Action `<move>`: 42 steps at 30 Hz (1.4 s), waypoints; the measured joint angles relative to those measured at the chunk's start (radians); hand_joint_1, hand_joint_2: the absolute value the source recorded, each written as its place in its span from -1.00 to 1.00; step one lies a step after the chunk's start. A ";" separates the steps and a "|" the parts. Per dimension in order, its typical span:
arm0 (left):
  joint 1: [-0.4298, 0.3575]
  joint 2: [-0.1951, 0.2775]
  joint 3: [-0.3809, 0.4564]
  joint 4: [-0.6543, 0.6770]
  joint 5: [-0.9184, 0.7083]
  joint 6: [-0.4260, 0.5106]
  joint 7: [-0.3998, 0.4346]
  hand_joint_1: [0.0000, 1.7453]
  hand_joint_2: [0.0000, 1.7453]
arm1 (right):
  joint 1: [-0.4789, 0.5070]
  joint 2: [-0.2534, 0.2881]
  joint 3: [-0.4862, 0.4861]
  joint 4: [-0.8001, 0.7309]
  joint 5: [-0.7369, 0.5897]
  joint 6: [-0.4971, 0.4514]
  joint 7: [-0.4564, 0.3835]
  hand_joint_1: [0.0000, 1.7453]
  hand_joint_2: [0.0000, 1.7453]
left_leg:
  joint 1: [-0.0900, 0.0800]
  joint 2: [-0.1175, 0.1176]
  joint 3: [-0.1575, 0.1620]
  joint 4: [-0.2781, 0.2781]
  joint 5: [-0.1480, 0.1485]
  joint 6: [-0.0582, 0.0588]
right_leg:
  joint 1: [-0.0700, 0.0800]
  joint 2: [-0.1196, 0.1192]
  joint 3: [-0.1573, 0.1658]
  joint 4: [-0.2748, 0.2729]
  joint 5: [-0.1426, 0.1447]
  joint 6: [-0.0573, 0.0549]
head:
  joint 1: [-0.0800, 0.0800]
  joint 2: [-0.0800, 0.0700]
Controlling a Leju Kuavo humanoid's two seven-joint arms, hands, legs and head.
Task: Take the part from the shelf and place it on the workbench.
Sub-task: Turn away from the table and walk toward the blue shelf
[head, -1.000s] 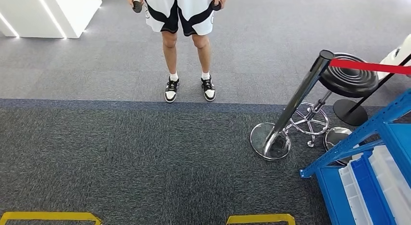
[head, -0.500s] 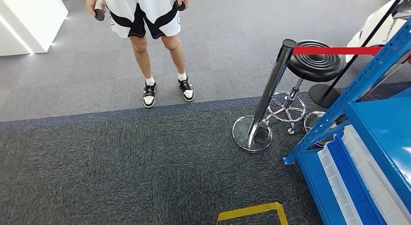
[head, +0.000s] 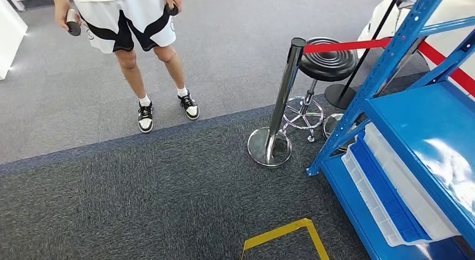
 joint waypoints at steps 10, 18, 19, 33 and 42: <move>0.008 0.021 -0.019 -0.005 -0.018 -0.012 -0.073 -1.00 1.00 | -0.002 0.008 -0.006 0.014 0.015 0.028 -0.055 -1.00 -1.00 | 0.006 -0.053 -0.088 0.245 -0.157 -0.046 | 0.007 0.037 0.024 -0.077 0.029 -0.055 | -0.002 0.000; 0.014 0.021 0.013 0.003 0.079 -0.031 -0.097 -1.00 1.00 | 0.007 0.028 -0.020 -0.001 0.033 0.041 -0.020 -1.00 -1.00 | 0.001 -0.129 -0.013 0.029 -0.011 -0.017 | 0.014 0.124 0.020 -0.072 0.033 -0.043 | -0.002 0.000; 0.012 0.021 0.020 0.005 0.090 -0.035 -0.100 -1.00 1.00 | 0.008 0.031 -0.022 -0.004 0.036 0.043 -0.016 -1.00 -1.00 | -0.001 -0.123 -0.013 0.025 -0.009 -0.016 | 0.012 0.133 0.017 -0.073 0.036 -0.036 | -0.002 0.000; 0.015 0.005 0.162 0.019 0.259 -0.240 -0.280 -1.00 1.00 | 0.020 0.077 -0.066 -0.086 0.080 0.090 -0.031 -1.00 -1.00 | 0.001 0.016 -0.001 0.027 -0.019 -0.019 | 0.008 -0.015 0.040 -0.061 0.005 -0.013 | 0.002 0.000; 0.016 0.001 0.214 0.034 0.313 -0.279 -0.286 -1.00 1.00 | 0.023 0.094 -0.098 -0.117 0.104 0.107 -0.026 -1.00 -1.00 | 0.009 -0.056 -0.128 0.308 -0.156 -0.046 | 0.011 0.053 0.035 -0.074 0.018 -0.054 | 0.001 0.000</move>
